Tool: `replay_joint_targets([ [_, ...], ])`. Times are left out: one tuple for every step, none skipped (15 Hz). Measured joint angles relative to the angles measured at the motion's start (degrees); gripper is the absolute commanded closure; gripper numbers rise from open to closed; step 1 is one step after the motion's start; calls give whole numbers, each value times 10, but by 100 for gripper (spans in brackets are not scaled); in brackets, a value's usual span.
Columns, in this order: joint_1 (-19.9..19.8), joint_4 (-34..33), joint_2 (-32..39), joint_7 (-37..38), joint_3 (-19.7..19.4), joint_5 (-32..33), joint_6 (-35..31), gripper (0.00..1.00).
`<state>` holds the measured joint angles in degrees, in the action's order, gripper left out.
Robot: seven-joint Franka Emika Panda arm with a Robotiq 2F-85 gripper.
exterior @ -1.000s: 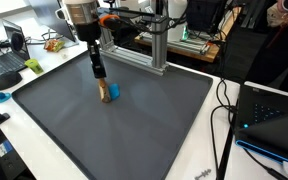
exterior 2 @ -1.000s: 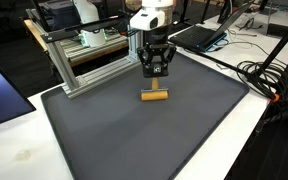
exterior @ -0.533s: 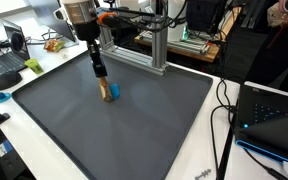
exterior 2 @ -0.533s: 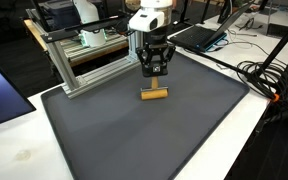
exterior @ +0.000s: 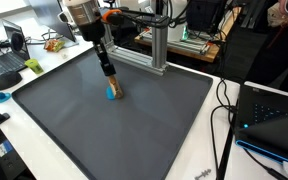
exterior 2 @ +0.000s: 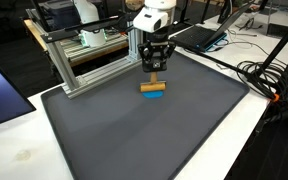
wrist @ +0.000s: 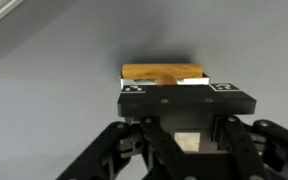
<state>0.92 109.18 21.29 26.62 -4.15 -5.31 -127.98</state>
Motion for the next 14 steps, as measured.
replay_joint_targets([
  [1,-1,0,0,2,0,9,78],
  [2,-2,0,0,3,0,16,78],
  [2,-2,1,0,5,-1,25,78],
  [2,-2,2,1,7,-3,37,78],
  [2,-2,2,1,8,-5,44,78],
  [2,-2,2,1,9,-7,49,78],
  [2,-2,2,2,9,-9,52,78],
  [2,-2,2,2,9,-11,54,78],
  [2,-2,2,2,9,-12,56,78],
  [2,-2,2,2,9,-13,58,78],
  [2,-2,1,4,9,-14,58,78],
  [2,-1,0,6,9,-14,58,78],
  [2,1,-1,9,9,-14,57,78],
  [2,3,-3,11,9,-14,55,78],
])
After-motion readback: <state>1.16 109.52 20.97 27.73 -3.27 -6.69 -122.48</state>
